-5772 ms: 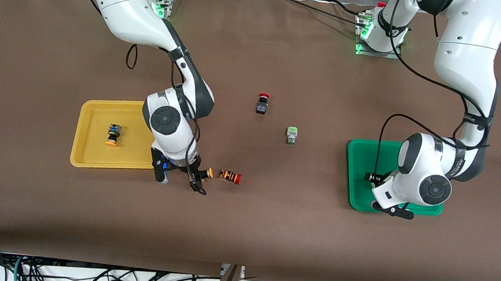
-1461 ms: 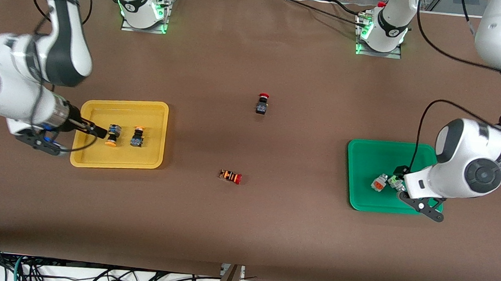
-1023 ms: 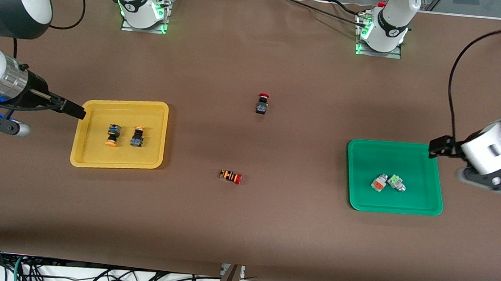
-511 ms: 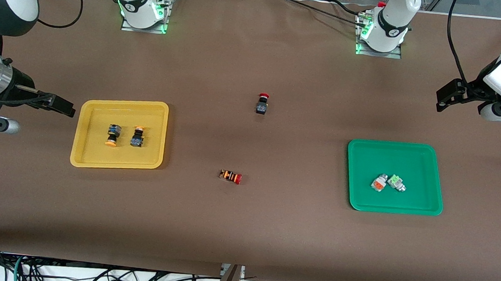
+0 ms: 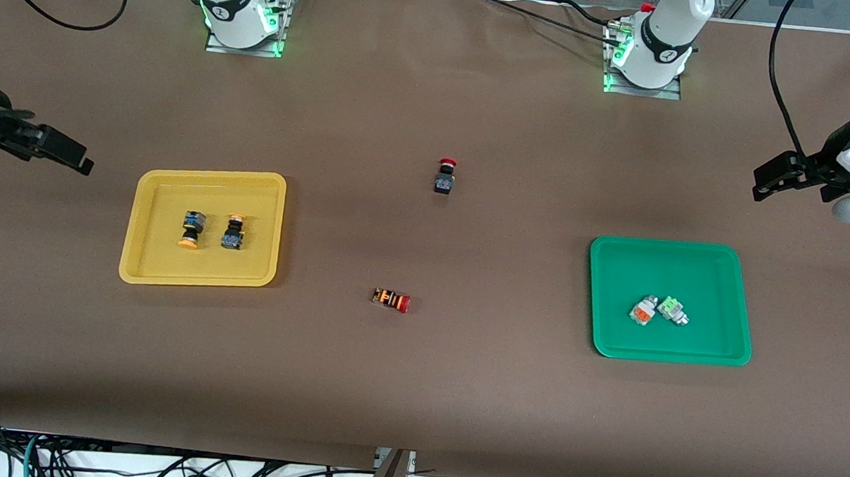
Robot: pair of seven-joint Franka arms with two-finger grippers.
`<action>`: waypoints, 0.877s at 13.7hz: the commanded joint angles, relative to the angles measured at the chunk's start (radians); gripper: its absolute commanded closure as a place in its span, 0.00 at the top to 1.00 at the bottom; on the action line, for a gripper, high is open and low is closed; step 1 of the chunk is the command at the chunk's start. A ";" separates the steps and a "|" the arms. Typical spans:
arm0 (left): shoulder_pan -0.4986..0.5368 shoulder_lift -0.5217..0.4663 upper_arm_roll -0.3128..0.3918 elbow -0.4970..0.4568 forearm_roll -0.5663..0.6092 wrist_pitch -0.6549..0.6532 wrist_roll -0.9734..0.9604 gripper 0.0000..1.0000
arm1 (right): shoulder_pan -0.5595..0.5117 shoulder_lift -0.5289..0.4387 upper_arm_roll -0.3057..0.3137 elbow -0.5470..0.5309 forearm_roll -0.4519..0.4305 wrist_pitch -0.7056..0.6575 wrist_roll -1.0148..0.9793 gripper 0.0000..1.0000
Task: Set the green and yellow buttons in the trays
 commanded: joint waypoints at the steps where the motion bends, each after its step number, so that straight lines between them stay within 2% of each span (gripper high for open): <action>1: -0.001 -0.003 -0.003 0.008 -0.023 -0.010 0.004 1.00 | -0.079 -0.113 0.080 -0.135 -0.028 0.055 -0.014 0.99; 4: -0.001 -0.001 -0.003 0.013 -0.022 -0.010 0.004 1.00 | -0.112 -0.195 0.119 -0.237 -0.059 0.114 -0.052 0.99; 6: -0.001 -0.001 -0.003 0.013 -0.022 -0.011 0.004 1.00 | -0.108 -0.159 0.117 -0.193 -0.076 0.100 -0.063 0.99; 8: -0.001 -0.001 -0.003 0.013 -0.022 -0.011 0.002 1.00 | -0.108 -0.134 0.116 -0.131 -0.080 0.025 -0.063 0.99; 12: -0.012 -0.001 -0.009 0.014 -0.014 -0.011 -0.004 1.00 | -0.108 -0.137 0.114 -0.119 -0.088 0.005 -0.060 0.99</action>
